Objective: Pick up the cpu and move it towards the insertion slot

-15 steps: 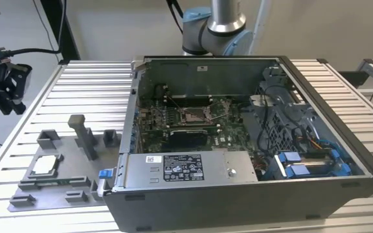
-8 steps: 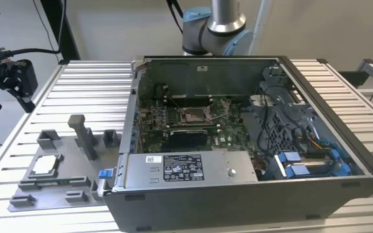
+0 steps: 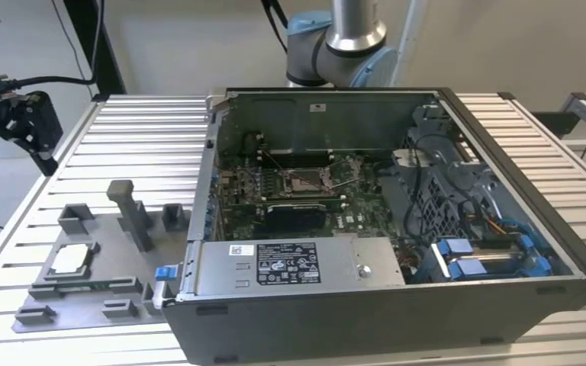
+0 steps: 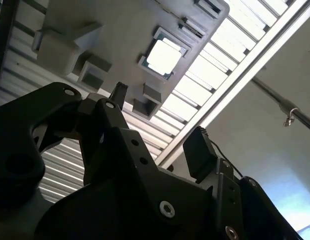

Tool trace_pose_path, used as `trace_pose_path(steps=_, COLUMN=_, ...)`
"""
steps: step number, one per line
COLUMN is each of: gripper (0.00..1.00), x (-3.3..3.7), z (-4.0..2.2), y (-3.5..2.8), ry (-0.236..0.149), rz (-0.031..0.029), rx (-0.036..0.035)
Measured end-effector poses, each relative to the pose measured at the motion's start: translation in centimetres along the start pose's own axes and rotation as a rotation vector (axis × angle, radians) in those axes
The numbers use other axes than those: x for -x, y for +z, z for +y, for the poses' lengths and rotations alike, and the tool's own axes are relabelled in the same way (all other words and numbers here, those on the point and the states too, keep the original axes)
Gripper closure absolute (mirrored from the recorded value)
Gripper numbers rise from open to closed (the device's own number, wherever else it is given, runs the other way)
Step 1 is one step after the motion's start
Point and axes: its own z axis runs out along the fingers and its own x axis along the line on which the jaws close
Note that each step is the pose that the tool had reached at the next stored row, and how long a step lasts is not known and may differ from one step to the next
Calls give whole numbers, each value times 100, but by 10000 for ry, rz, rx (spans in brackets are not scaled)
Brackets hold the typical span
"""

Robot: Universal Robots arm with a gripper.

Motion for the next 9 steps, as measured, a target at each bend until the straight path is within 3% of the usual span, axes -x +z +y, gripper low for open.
trace_pose_path(steps=4, gripper=0, x=0, z=-1, y=12, ry=-1, rz=-2, rx=1)
trace_pose_path(steps=9, gripper=0, x=0, z=-4, y=85, ry=-1, rz=-1, rx=0)
